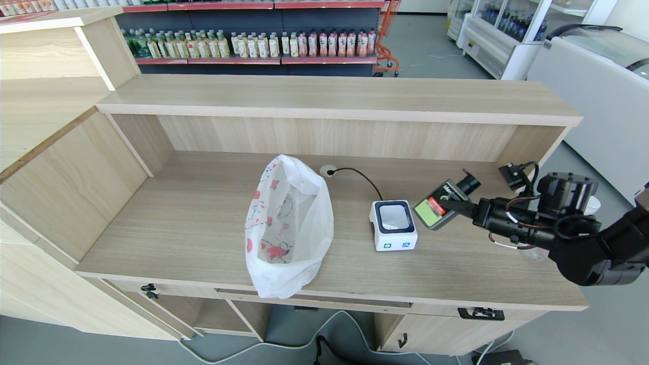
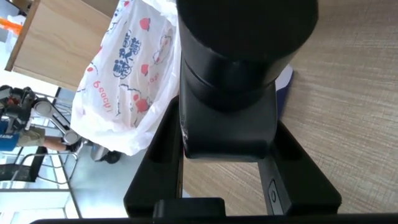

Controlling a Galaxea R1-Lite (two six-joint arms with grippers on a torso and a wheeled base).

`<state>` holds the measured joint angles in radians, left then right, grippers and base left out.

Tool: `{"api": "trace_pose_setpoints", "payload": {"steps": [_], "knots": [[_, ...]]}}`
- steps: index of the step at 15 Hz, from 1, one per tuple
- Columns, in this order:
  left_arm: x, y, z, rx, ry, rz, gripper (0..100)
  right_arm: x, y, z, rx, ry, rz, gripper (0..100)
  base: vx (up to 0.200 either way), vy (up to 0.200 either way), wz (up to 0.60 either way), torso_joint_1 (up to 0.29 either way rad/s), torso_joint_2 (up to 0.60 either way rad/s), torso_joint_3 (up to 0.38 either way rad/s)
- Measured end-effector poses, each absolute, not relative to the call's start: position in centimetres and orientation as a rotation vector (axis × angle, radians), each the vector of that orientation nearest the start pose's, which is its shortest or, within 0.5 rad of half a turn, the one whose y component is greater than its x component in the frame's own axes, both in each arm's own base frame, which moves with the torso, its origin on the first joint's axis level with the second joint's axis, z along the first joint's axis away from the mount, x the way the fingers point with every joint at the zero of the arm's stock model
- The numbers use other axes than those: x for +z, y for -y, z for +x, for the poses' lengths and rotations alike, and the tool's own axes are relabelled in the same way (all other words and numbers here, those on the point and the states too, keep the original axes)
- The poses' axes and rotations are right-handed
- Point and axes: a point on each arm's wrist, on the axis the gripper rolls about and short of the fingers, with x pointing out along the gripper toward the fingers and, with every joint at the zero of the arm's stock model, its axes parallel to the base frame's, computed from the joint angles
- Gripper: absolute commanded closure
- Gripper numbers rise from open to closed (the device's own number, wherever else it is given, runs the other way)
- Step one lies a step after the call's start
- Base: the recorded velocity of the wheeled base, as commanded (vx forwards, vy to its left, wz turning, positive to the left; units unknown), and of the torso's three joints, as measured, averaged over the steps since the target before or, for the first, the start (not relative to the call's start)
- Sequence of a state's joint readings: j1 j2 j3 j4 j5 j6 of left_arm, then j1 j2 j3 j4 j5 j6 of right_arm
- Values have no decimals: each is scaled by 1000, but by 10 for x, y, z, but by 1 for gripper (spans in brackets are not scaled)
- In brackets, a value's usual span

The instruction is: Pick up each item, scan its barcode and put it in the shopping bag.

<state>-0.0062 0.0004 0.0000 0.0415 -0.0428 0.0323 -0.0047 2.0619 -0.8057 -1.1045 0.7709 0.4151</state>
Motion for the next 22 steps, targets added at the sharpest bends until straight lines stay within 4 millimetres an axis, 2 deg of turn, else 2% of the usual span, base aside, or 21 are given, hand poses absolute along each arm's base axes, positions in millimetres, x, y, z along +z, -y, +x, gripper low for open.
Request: {"api": "trace_pose_setpoints", "payload": {"steps": [3,5,8,9,10,14,22], "knots": [[71,1,-23,-50,-41,32,0,119,-14,360,740,-226,419,100,0,0,0,0,0,0],[71,1,-23,-50,-41,32,0,137,-12,351,745,-136,346,100,0,0,0,0,0,0],[71,1,-23,-50,-40,32,0,168,-1,320,678,76,-5,100,0,0,0,0,0,0],[71,1,-23,-50,-41,33,0,174,7,308,635,122,-113,100,0,0,0,0,0,0],[71,1,-23,-50,-41,34,0,176,14,298,593,131,-146,100,0,0,0,0,0,0],[71,1,-23,-49,-40,26,0,178,20,268,508,115,-149,100,0,0,0,0,0,0],[71,1,-23,-50,-40,33,0,194,5,254,549,163,-129,100,0,200,0,4,-1,2]]}}
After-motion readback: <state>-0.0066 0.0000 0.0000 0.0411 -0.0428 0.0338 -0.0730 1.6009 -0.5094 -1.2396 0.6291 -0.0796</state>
